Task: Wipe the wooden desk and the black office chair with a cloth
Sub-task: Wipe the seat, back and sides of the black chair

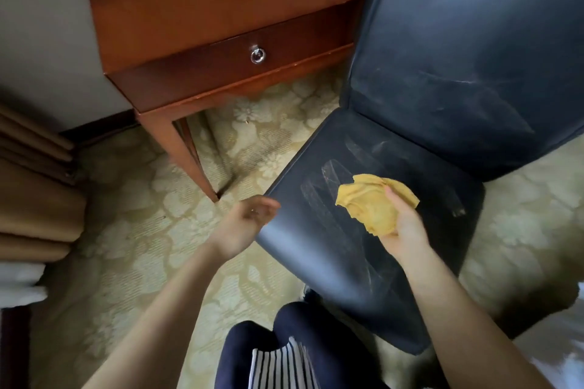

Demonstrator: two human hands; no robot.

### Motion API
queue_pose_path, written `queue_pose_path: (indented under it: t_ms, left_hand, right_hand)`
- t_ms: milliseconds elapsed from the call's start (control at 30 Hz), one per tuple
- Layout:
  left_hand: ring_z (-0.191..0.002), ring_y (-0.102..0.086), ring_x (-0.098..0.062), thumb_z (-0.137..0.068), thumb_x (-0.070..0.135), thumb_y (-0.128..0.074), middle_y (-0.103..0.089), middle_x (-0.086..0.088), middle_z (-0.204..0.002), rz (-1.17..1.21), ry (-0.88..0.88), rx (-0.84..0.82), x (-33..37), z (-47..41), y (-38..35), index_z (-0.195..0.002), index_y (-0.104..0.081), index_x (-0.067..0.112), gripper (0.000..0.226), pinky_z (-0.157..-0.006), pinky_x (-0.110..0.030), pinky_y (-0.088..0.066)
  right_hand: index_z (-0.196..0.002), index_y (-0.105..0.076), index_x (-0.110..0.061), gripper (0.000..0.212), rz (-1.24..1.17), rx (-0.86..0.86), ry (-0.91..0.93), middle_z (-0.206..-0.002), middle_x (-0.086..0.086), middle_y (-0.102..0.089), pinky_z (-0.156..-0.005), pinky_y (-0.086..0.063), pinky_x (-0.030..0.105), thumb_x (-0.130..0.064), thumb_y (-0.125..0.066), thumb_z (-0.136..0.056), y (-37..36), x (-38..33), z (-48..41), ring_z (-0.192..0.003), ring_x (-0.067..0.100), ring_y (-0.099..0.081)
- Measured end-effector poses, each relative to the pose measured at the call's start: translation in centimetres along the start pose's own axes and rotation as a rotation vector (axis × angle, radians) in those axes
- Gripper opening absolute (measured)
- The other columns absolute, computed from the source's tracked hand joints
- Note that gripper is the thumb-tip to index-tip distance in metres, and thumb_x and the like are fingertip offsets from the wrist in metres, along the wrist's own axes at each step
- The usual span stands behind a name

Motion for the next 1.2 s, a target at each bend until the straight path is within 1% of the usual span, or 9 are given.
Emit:
queue_pose_path:
  t_ms: [100, 200, 300, 433, 600, 900, 1033, 1133, 1200]
  left_hand:
    - [-0.085, -0.058, -0.001, -0.092, 0.011, -0.057, -0.063, 0.004, -0.100, -0.073, -0.078, 0.189, -5.6, -3.7, 1.2, -0.100, -0.065, 0.021, 0.015, -0.067, -0.001, -0.038]
    - [-0.125, -0.046, -0.013, -0.093, 0.022, -0.058, -0.052, 0.005, -0.128, -0.218, -0.113, 0.263, -11.7, -7.6, 0.1, -0.128, -0.054, 0.020, 0.035, -0.099, -0.017, -0.034]
    - [-0.145, -0.005, -0.012, -0.096, 0.036, -0.047, -0.011, 0.000, -0.157, -0.388, -0.123, 0.244, -17.3, -11.4, -3.3, -0.150, -0.016, 0.012, 0.067, -0.114, -0.023, -0.003]
    - [-0.146, 0.002, -0.018, -0.093, 0.051, -0.036, -0.001, -0.005, -0.159, -0.572, -0.201, 0.399, -21.7, -14.9, -6.2, -0.151, -0.005, 0.011, 0.077, -0.118, -0.034, -0.002]
    - [-0.143, -0.012, -0.017, -0.083, 0.061, -0.020, -0.019, -0.005, -0.156, -0.559, -0.345, 0.528, -22.2, -14.7, -6.2, -0.150, -0.018, 0.011, 0.083, -0.117, -0.031, -0.009]
    - [-0.139, -0.017, -0.018, -0.098, 0.036, -0.037, -0.025, -0.007, -0.153, -0.427, -0.354, 0.707, -23.5, -12.0, -8.4, -0.148, -0.024, 0.010, 0.058, -0.116, -0.029, -0.012]
    - [-0.133, -0.025, -0.022, -0.096, 0.035, -0.041, -0.035, -0.009, -0.146, -0.392, -0.284, 0.788, -24.5, -9.9, -10.3, -0.144, -0.034, 0.008, 0.055, -0.112, -0.030, -0.017]
    - [-0.110, -0.042, -0.031, -0.096, 0.031, -0.043, -0.053, -0.014, -0.115, -0.436, -0.255, 0.902, -24.2, -7.9, -11.1, -0.116, -0.055, 0.005, 0.035, -0.096, -0.036, -0.029]
    - [-0.092, -0.046, -0.034, -0.096, 0.029, -0.041, -0.053, -0.013, -0.092, -0.456, -0.241, 0.977, -23.8, -6.9, -10.9, -0.088, -0.051, 0.007, 0.026, -0.080, -0.042, -0.035]
  right_hand:
    - [-0.102, -0.067, -0.015, 0.016, 0.019, -0.061, 0.225, -0.096, 0.004, -0.073, -0.066, -0.054, 0.033, -0.012, -0.062, -0.088, -2.0, 1.0, -4.4, -0.091, 0.023, -0.069]
    - [-0.118, -0.059, -0.013, 0.036, 0.072, 0.006, 0.455, -0.111, 0.007, -0.067, -0.082, -0.053, 0.037, -0.009, -0.068, -0.084, -2.7, 0.8, -8.7, -0.101, 0.023, -0.065]
    - [-0.125, -0.051, -0.012, 0.043, 0.631, 0.242, 0.807, -0.115, 0.004, -0.062, -0.094, -0.042, 0.032, -0.016, -0.066, -0.086, -2.7, 0.5, -11.2, -0.108, 0.027, -0.057]
    - [-0.115, -0.057, -0.011, 0.030, 1.165, 0.235, 1.193, -0.093, 0.011, -0.067, -0.074, -0.051, 0.041, -0.012, -0.065, -0.087, -5.7, 4.7, -12.7, -0.086, 0.033, -0.061]
    - [-0.106, -0.061, -0.012, 0.028, 1.342, -0.050, 1.164, -0.102, 0.010, -0.060, -0.092, -0.041, 0.044, -0.005, -0.062, -0.079, -8.5, 12.5, -12.5, -0.104, 0.033, -0.052]
    - [-0.127, -0.040, -0.023, 0.038, 1.540, -0.230, 1.272, -0.151, -0.001, -0.027, -0.111, -0.023, 0.037, -0.027, -0.048, -0.090, -5.5, 17.5, -9.9, -0.138, 0.018, -0.027]
    - [-0.151, 0.001, -0.030, 0.070, 1.720, -0.325, 1.351, -0.160, -0.004, 0.000, -0.114, -0.014, 0.035, -0.034, -0.040, -0.094, -2.5, 18.7, -9.5, -0.141, 0.016, -0.017]
    - [-0.150, -0.020, -0.030, 0.063, 1.781, -0.365, 1.391, -0.158, -0.002, -0.017, -0.112, -0.011, 0.033, -0.034, -0.041, -0.090, 0.7, 19.0, -8.5, -0.141, 0.017, -0.022]
    - [-0.140, -0.045, -0.028, 0.060, 1.725, -0.390, 1.394, -0.148, -0.001, -0.041, -0.107, -0.020, 0.032, -0.030, -0.050, -0.081, 2.7, 18.5, -7.8, -0.134, 0.020, -0.040]
Point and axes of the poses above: each hand's wrist, its own z-axis away from the middle knuckle, its own y-axis out of the back of the hand, x = y × z, the point moved 7 cm from there along -z, towards the middle knuckle
